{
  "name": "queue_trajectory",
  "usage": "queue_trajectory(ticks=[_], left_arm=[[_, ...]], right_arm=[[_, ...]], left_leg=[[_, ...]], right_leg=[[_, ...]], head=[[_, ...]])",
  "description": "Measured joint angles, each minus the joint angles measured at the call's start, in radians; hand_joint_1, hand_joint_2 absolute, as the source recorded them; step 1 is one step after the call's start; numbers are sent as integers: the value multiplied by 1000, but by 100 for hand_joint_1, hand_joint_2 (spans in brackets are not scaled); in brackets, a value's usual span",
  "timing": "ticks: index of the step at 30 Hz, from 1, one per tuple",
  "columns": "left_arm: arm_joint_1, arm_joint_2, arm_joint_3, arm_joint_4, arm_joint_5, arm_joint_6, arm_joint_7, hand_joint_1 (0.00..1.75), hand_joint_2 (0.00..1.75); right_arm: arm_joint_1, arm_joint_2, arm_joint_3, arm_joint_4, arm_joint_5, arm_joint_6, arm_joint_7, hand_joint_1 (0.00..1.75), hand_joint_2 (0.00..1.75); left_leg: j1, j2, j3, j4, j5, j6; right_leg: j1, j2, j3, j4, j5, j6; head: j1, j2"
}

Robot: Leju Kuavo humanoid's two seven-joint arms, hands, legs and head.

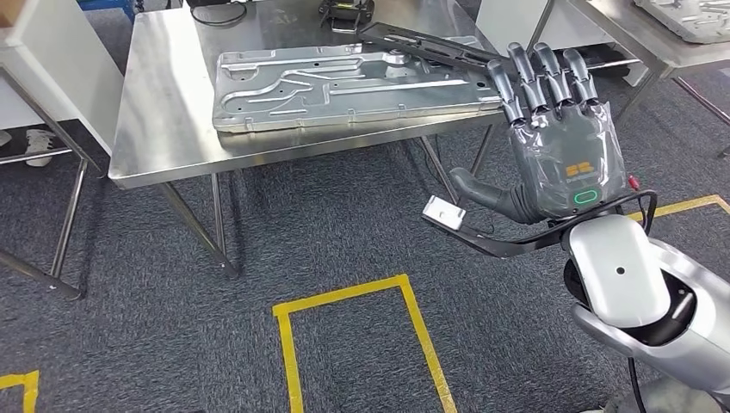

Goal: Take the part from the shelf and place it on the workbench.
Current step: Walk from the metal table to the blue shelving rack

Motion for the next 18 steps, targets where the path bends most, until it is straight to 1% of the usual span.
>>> queue_trajectory(ticks=[1, 3, 4, 5, 6, 8, 9, 10, 11, 12, 13, 14, 15, 16, 17, 18], left_arm=[[0, 0, 0, 0, 0, 0, 0, 0, 0], [0, 0, 0, 0, 0, 0, 0, 0, 0], [1, -1, 0, 0, 0, 0, 0, 0, 0], [1, -1, 0, 0, 0, 0, 0, 0, 0], [1, -1, 0, 0, 0, 0, 0, 0, 0], [0, -2, 0, 0, 0, 0, 0, 0, 0], [0, -1, 0, 0, 0, 0, 0, 0, 0], [0, -1, 0, 0, 1, 0, 0, 0, 0], [0, 0, 0, 0, 2, 0, 0, 0, 0], [0, 0, 0, 0, 2, 0, 0, 0, 0], [0, 0, 0, 0, 3, 0, -1, 0, 0], [-1, 0, 0, 0, 4, 0, -2, 0, 0], [-1, 0, 0, 0, 5, 0, -2, 0, 0], [-2, 0, 0, 0, 5, 0, -3, 0, 0], [-3, 0, 0, 0, 6, 0, -3, 0, 0], [-3, 0, 0, 0, 6, 0, -3, 0, 0]], right_arm=[[0, -1, 0, -1, 0, 0, 0, 0, 0], [0, -3, -1, -2, -1, -1, 0, 0, 0], [0, -4, -1, -2, -1, -1, 0, 0, 0], [0, -5, -2, -2, -1, -2, 0, 0, 0], [0, -6, -3, -2, -1, -3, 0, 0, 0], [1, -6, -3, -2, -1, -5, 0, 0, 0], [0, -6, -3, -2, -2, -5, 0, 0, 0], [0, -5, -2, -1, -1, -5, 0, 0, 0], [0, -4, -1, -1, -1, -5, 0, 0, 0], [-1, -4, 0, -1, 0, -5, 0, 0, 0], [-3, -4, 1, -1, 0, -5, 0, 0, 0], [-6, -4, 1, -1, 1, -5, 0, 0, 0], [-10, -5, 1, -2, 1, -5, 0, 0, 0], [-13, -5, 1, -2, 1, -5, 0, 0, 0], [-15, -6, 1, -2, 1, -5, 0, 0, 0], [-15, -6, 1, -2, 1, -4, 0, 0, 0]], left_leg=[[-2, 0, 7, -15, -5, 4], [-2, 0, 2, -22, 6, 10], [-1, 0, -3, -25, 14, 15], [1, 1, -10, -27, 23, 20], [2, 1, -19, -30, 32, 24], [0, 2, -38, -29, 46, 29], [-2, 3, -48, -29, 53, 30], [-4, 3, -57, -28, 59, 30], [-6, 4, -66, -27, 66, 30], [-7, 4, -73, -26, 71, 29], [-7, 4, -78, -26, 76, 28], [-8, 4, -82, -25, 81, 25], [-9, 6, -86, -24, 86, 21], [-9, 8, -90, -24, 92, 16], [-10, 10, -94, -24, 98, 12], [-10, 11, -97, -23, 102, 7]], right_leg=[[0, -1, -2, 2, 3, 5], [-2, -1, -6, 5, 9, 16], [-3, 1, -13, 12, 2, 22], [-4, 3, -24, 34, -19, 28], [-6, 5, -41, 76, -56, 33], [-8, 7, -82, 204, -143, 42], [-9, 7, -96, 262, -170, 44], [-10, 7, -97, 292, -177, 44], [-10, 7, -81, 286, -163, 43], [-9, 8, -47, 238, -133, 39], [-8, 8, 1, 161, -102, 34], [-6, 9, 49, 82, -81, 29], [-4, 11, 84, 19, -70, 24], [-1, 12, 104, -19, -69, 20], [1, 12, 108, -31, -71, 18], [1, 11, 105, -36, -67, 12]], head=[[0, 0], [0, 0], [-1, 0], [0, 0], [3, 0], [12, 0], [15, 0], [18, 0], [20, 0], [23, 0], [25, 0], [27, 0], [28, 0], [28, 0], [29, 0], [29, 0]])
